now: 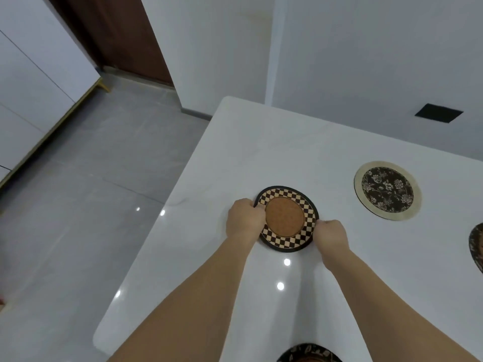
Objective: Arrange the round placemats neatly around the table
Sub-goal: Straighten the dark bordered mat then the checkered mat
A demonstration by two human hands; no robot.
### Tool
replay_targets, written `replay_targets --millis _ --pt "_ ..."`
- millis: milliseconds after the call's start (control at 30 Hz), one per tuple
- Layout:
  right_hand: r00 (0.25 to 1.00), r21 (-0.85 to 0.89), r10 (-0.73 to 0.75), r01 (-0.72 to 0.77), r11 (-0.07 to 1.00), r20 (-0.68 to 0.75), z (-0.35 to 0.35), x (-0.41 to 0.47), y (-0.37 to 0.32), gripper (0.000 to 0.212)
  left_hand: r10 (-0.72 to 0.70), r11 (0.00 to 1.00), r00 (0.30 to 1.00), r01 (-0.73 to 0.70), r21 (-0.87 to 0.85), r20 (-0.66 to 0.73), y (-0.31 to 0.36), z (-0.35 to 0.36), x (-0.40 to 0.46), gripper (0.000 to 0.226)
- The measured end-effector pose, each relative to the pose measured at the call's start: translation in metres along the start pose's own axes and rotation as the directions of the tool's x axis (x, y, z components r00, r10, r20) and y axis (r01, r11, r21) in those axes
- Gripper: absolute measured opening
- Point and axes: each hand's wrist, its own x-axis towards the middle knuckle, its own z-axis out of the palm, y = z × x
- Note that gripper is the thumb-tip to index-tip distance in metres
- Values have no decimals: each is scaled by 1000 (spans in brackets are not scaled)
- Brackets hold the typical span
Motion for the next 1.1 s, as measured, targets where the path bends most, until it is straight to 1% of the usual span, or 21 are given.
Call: replay_targets --millis 67,100,167,267,333,400,467,533,600,667,733,833,933,1000,1067,1100 --pt "995 -157 -103 104 982 13 27 -15 -17 26 16 1000 998 -16 3 -58 -8 -34 9 43" --pt "988 -254 -153 149 956 5 43 -21 -24 25 24 1000 996 -24 7 -82 -14 -52 15 42" --pt "970 -399 -245 224 889 -1 76 -32 -35 34 54 997 989 -45 68 -138 -30 -86 31 37" --pt "909 -452 -416 377 809 13 124 -46 -43 34 147 975 969 -108 196 -199 -60 -127 56 31" --pt "861 -464 -508 448 764 -4 150 -46 -31 32 243 939 956 -190 286 -165 -83 -141 75 28" --pt "799 -514 -600 498 698 -42 170 -45 -15 27 334 886 933 -261 384 -136 -100 -144 92 25" --pt "753 -567 -653 502 653 -85 179 -42 -4 25 445 851 879 -354 389 -173 -112 -135 102 25" --pt "738 -586 -665 493 644 -110 184 -39 -3 24 512 831 821 -397 390 -254 -122 -123 104 24" --pt "722 -612 -679 479 629 -132 184 -38 -3 21 514 840 802 -400 367 -304 -129 -116 108 21" --pt "699 -634 -704 488 600 -127 185 -39 -5 17 495 860 810 -408 306 -313 -133 -118 112 19" --pt "703 -628 -702 498 598 -112 185 -40 -7 15 487 870 817 -421 258 -310 -132 -122 114 18" --pt "704 -630 -703 501 594 -103 185 -41 -8 19 468 884 822 -427 192 -326 -130 -124 113 19" --pt "680 -621 -727 531 576 -93 185 -41 -9 22 416 909 844 -402 114 -339 -129 -126 116 19" --pt "669 -606 -737 548 577 -96 185 -41 -10 23 391 918 856 -389 76 -340 -128 -127 116 15" --pt "670 -595 -736 555 582 -95 185 -43 -10 24 371 923 863 -383 33 -342 -128 -129 113 7" --pt "672 -592 -735 556 583 -93 185 -43 -10 24 362 924 868 -383 5 -341 -128 -129 112 7"
